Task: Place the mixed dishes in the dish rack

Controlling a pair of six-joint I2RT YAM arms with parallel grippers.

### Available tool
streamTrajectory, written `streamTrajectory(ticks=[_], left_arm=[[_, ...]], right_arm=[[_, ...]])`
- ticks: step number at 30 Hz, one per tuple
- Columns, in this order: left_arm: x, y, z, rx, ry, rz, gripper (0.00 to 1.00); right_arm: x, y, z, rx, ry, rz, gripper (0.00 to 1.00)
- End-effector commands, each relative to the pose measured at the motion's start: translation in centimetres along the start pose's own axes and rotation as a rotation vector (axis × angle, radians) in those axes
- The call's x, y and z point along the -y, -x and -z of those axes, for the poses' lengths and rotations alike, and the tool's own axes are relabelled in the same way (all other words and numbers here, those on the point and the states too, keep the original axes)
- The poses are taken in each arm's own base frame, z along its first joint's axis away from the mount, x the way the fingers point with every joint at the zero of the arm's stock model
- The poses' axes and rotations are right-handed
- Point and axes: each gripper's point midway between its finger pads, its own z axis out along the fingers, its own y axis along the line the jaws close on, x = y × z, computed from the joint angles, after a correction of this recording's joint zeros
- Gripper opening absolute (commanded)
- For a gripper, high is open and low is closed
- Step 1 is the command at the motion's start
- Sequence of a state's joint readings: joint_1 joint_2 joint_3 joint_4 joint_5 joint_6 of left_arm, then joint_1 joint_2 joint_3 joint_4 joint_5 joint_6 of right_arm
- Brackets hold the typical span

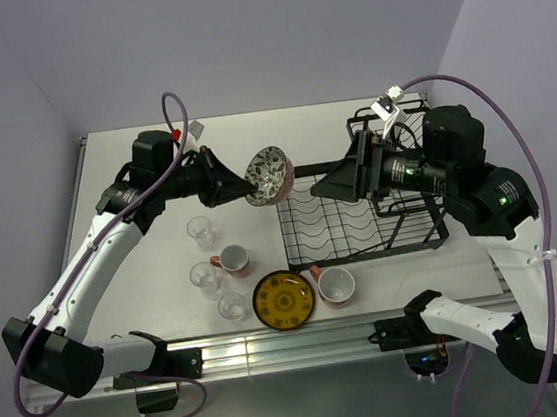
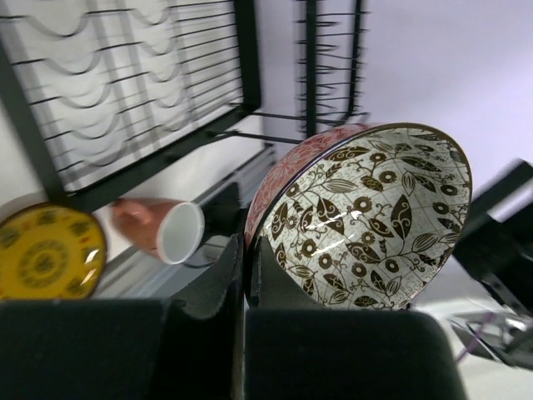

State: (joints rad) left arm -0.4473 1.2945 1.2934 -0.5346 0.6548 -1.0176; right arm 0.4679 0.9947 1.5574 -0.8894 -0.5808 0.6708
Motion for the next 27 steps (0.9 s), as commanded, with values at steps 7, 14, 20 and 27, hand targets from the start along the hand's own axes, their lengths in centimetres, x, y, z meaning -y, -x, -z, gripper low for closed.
streamTrajectory(ticks=[7, 14, 20, 27], left_arm=[[7.3, -0.8, 1.7, 0.006, -0.258, -0.07, 0.0], [8.5, -1.1, 1.1, -0.01, -0.295, -0.071, 0.0], [9.1, -1.3, 0.9, -0.019, -0.308, -0.076, 0.0], [8.7, -1.6, 0.2, -0.029, -0.302, -0.071, 0.0]], right_arm=[[0.0, 1.7, -2.4, 0.022, -0.003, -0.031, 0.88], [0.3, 2.7, -3.3, 0.036, -0.043, -0.004, 0.88], [0.5, 3.0, -4.0, 0.04, -0.035, -0.012, 0.89], [0.1, 3.5, -4.7, 0.039, -0.012, -0.015, 0.88]])
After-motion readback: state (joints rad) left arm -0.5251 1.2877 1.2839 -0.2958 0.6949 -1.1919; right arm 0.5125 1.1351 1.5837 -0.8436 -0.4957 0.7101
